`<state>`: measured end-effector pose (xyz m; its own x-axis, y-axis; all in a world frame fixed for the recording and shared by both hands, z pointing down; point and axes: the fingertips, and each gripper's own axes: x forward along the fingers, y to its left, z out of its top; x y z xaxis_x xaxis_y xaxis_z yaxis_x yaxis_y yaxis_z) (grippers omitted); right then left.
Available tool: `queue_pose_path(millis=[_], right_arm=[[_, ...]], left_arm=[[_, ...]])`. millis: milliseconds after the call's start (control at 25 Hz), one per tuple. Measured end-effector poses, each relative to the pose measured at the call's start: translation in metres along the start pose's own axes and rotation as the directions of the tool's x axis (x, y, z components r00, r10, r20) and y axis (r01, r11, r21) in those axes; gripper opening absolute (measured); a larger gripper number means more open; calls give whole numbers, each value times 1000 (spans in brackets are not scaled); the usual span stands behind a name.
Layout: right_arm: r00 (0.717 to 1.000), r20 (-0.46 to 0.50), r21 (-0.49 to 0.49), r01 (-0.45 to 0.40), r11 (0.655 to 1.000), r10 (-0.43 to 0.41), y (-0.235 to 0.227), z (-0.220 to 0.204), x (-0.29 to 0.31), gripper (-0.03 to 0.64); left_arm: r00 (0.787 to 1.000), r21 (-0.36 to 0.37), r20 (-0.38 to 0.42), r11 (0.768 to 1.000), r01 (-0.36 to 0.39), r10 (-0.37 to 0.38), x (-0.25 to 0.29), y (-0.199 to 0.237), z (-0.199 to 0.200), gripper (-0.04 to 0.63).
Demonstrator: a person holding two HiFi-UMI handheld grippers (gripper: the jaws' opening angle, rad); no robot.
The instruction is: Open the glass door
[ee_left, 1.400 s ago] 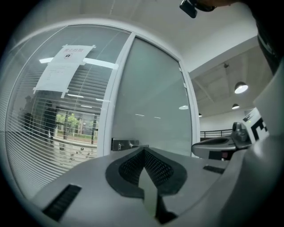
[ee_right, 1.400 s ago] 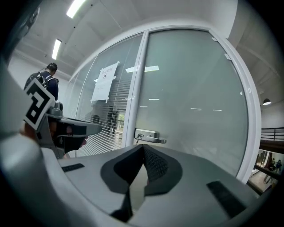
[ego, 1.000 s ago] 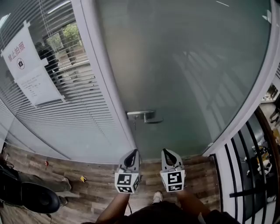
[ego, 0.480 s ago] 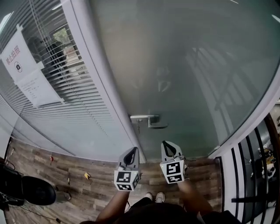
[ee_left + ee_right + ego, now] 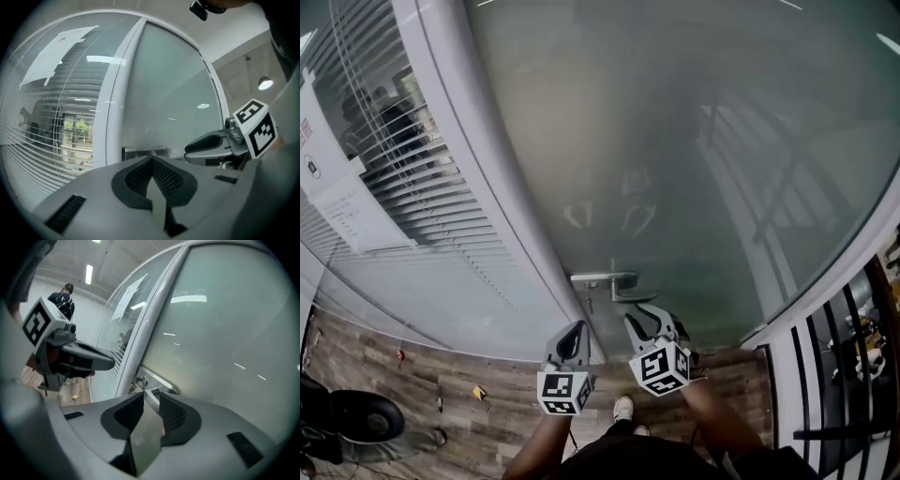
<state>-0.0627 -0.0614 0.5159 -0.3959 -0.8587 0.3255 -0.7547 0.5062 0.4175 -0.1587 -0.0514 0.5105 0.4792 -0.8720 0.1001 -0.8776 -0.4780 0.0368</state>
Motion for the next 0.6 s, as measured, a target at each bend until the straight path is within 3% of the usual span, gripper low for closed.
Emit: queue_pose_path(millis=[120,280,440,600], right_arm=[[996,-76,-194,-65,979,51,3,-7,18,139],[978,-189,-408,-155,900,84,11,-17,40,191],[959,-276,-534,-207,819,63,10,-27,55,199],[915,-393,-578,-321,750,89,12,-48,66,198]], left_arm=[[1000,2,-5,1000,13,-13,12,6,-1,2],[1000,-10,-5,1000,20,-20,23,17,-3,2],[999,-15,-14,999,42,-42,31,15,-8,2],[999,-24,-20,999,48,-48,34,13,-12,2]])
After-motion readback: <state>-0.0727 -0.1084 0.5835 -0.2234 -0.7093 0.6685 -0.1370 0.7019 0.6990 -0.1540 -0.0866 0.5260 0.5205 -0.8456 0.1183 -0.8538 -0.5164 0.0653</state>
